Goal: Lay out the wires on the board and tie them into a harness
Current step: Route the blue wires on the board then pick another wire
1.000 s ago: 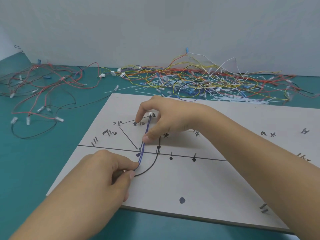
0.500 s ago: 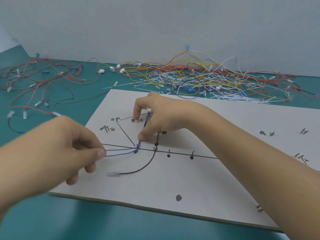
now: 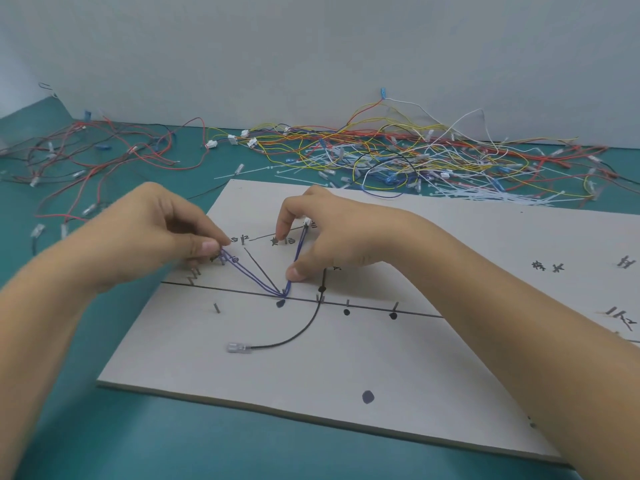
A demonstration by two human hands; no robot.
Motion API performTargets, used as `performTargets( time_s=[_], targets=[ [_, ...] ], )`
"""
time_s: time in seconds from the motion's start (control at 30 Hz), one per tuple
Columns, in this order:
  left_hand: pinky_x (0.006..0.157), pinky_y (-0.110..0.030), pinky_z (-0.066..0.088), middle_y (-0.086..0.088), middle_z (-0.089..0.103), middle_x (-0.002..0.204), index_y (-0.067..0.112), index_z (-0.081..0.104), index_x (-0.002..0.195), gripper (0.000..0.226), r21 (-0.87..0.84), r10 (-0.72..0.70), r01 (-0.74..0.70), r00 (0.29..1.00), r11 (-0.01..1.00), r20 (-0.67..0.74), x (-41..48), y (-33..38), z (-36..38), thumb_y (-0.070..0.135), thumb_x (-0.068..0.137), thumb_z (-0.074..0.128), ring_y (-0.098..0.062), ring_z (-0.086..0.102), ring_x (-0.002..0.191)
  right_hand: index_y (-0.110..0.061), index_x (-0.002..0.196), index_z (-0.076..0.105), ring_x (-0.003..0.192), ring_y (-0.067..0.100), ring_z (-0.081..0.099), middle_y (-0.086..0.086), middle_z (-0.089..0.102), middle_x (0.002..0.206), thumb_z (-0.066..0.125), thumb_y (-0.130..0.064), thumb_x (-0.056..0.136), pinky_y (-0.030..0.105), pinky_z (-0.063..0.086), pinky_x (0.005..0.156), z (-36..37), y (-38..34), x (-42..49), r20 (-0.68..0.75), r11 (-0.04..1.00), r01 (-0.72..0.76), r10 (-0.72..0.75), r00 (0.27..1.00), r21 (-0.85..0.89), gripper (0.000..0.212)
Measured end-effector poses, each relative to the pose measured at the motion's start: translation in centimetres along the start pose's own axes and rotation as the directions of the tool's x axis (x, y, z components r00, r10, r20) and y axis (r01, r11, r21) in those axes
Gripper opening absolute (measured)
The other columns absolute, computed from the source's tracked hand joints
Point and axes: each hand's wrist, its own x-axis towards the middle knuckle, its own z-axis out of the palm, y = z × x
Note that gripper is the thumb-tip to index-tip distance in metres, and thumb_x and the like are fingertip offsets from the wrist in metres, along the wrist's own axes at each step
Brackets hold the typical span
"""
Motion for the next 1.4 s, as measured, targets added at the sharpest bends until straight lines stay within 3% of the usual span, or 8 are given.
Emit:
performTargets(
  time_s=[0.1,0.3,0.5,0.73,1.0,1.17,1.3,1.4],
  targets=[
    [0.072,-0.018,0.059,-0.008,0.080,0.081,0.023,0.084,0.081,0.027,-0.089,0.032,-0.036,0.999,0.995,-0.042,0.2,-0.5,0.9,-0.003,0.075,0.084,-0.017,0.075,0.073,-0.042,0.111,0.059,0.109,0.016,0.055,-0.007,0.041,0.127,0.087,-0.044,0.074,0.034,0.048,0.087,0.1,0.1,-0.1,-0.001,1.000,0.009,-0.009,1.000,0.012,0.046],
    [0.080,-0.028,0.058,-0.005,0.079,0.085,0.023,0.082,0.080,0.022,-0.104,0.097,-0.102,0.994,0.989,-0.054,0.2,-1.5,1.1,0.003,0.072,0.086,-0.021,0.074,0.079,-0.042,0.111,0.059,0.110,0.015,0.053,-0.008,0.041,0.126,0.087,-0.043,0.074,0.036,0.047,0.090,0.2,0.1,-0.2,-0.007,1.000,0.014,-0.014,1.000,0.024,0.046],
    [0.077,-0.022,0.058,-0.007,0.078,0.085,0.022,0.080,0.078,0.036,-0.159,0.098,-0.106,0.993,0.982,-0.061,0.2,-2.1,1.5,-0.014,0.081,0.076,-0.019,0.073,0.080,-0.041,0.112,0.059,0.110,0.015,0.053,-0.008,0.041,0.126,0.087,-0.042,0.075,0.035,0.046,0.090,0.3,0.2,-0.2,-0.010,0.999,0.019,-0.018,1.000,0.033,0.046],
    [0.087,-0.048,0.058,-0.002,0.077,0.085,0.026,0.081,0.077,0.035,-0.078,0.118,-0.125,0.989,0.989,-0.086,0.2,-1.6,1.9,-0.009,0.077,0.083,-0.030,0.073,0.082,-0.041,0.112,0.059,0.108,0.014,0.053,-0.008,0.041,0.126,0.087,-0.041,0.075,0.032,0.044,0.084,0.3,0.1,-0.2,-0.011,0.999,0.013,-0.013,1.000,0.036,0.046],
    [0.077,-0.033,0.057,0.004,0.076,0.090,0.029,0.083,0.076,0.032,-0.054,0.141,-0.144,0.989,0.988,-0.054,0.1,-1.3,1.7,-0.003,0.076,0.086,-0.022,0.072,0.083,-0.042,0.111,0.059,0.106,0.013,0.053,-0.008,0.041,0.126,0.087,-0.041,0.074,0.025,0.041,0.076,0.3,0.2,-0.2,-0.020,0.999,0.006,-0.005,1.000,0.035,0.046],
    [0.076,-0.029,0.055,0.005,0.074,0.091,0.031,0.083,0.080,0.034,-0.045,0.152,-0.150,0.988,0.988,0.028,0.2,-0.9,1.3,-0.003,0.081,0.081,-0.022,0.071,0.084,-0.042,0.111,0.060,0.111,0.015,0.052,-0.007,0.042,0.127,0.087,-0.041,0.074,0.031,0.043,0.082,0.4,0.2,-0.2,-0.022,0.999,0.007,-0.006,1.000,0.045,0.046],
    [0.079,-0.034,0.056,0.004,0.076,0.093,0.031,0.083,0.085,0.037,-0.014,0.157,-0.157,0.985,0.988,0.065,0.3,-1.0,1.3,-0.005,0.087,0.076,-0.019,0.071,0.087,-0.042,0.111,0.059,0.110,0.014,0.052,-0.008,0.041,0.127,0.086,-0.041,0.075,0.031,0.044,0.083,0.4,0.2,-0.2,-0.018,0.999,0.008,-0.007,1.000,0.047,0.046],
    [0.092,-0.038,0.056,0.002,0.080,0.095,0.033,0.083,0.094,0.039,-0.079,0.109,-0.105,0.993,0.991,0.042,0.1,-1.4,1.3,-0.005,0.090,0.073,-0.018,0.075,0.093,-0.042,0.111,0.060,0.109,0.013,0.053,-0.008,0.041,0.126,0.087,-0.041,0.074,0.032,0.044,0.085,0.4,0.2,-0.2,-0.021,0.999,0.012,-0.011,1.000,0.051,0.045]
  ],
)
